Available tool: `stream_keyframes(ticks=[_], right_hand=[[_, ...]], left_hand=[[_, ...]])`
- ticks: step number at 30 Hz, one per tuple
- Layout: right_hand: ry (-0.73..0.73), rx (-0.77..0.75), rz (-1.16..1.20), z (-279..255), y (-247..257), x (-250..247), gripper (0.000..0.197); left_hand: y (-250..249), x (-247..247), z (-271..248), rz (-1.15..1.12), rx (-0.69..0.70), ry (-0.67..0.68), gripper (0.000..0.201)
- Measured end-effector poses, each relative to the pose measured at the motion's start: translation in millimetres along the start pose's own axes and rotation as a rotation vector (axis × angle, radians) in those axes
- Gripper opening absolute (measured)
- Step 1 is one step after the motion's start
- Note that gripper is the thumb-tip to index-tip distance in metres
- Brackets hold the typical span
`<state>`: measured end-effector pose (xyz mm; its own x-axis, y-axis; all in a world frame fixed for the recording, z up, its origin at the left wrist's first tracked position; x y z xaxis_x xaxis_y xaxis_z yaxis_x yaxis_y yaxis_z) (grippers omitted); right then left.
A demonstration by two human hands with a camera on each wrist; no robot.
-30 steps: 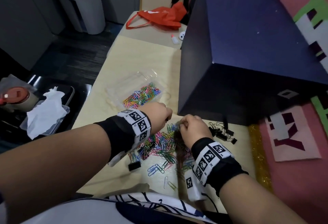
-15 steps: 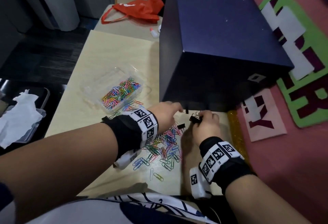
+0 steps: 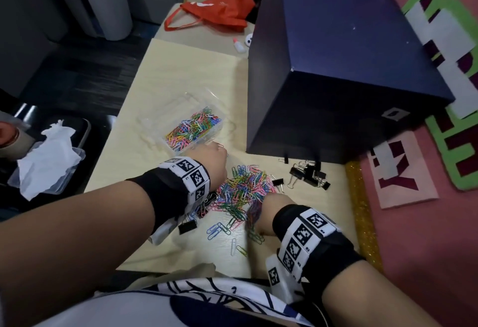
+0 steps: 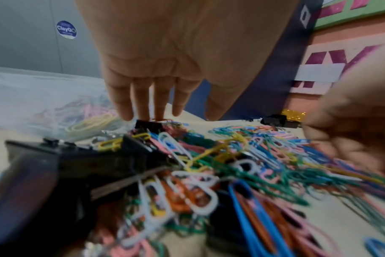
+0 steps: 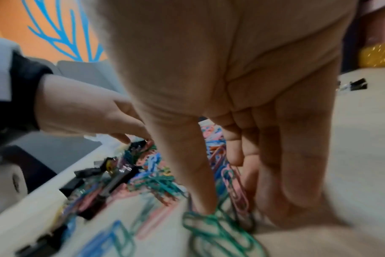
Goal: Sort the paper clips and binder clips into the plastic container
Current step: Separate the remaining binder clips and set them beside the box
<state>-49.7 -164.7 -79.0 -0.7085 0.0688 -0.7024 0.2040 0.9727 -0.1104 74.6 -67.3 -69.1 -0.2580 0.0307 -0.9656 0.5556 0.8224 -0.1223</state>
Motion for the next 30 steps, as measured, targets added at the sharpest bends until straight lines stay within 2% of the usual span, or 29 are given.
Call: stream_keyframes(ticks=[3, 6, 8, 12, 18, 22, 25, 30], right_hand=[[-0.142, 0.066, 0.154, 8, -7, -16, 0.016], [-0.39, 0.291, 0.377, 14, -44, -30, 0.034], [-0.485, 0.325, 0.443, 17, -56, -30, 0.039], [-0.513, 0.258, 0.357, 26, -55, -18, 0.03], [-0.603, 0.274, 0.431, 20, -69, -24, 0.023], [-0.609, 0.298, 0.484, 20, -79, -27, 0.024], [-0.521, 0.243, 0.473, 24, -69, -18, 0.031], [-0.575, 0.247, 0.469, 20, -67, -17, 0.023]], left_hand=[[-18, 6, -8, -0.052, 0.094, 0.04, 0.038], [-23, 4, -11, -0.045, 0.115, 0.009, 0.042], [-20, 3, -10, -0.02, 0.1, 0.0, 0.045], [-18, 11, -13, 0.037, 0.097, 0.063, 0.052], [-27, 10, -17, 0.007, 0.177, 0.06, 0.058], [-48, 5, -24, 0.017, 0.329, 0.035, 0.069], [-66, 13, -34, 0.061, 0.473, 0.089, 0.072], [-70, 20, -38, 0.113, 0.501, 0.066, 0.062]])
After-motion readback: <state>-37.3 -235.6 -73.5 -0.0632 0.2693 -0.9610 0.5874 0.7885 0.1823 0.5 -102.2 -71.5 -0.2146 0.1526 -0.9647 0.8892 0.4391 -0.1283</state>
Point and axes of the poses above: each hand's wrist, its own z-axis towards the middle knuckle, its own x-axis out of the palm, y = z × x, the point moved 9 cm from there along z, towards the middle knuckle, and after that the axes turned 10 degrees about -y, right-handed, at the moved point
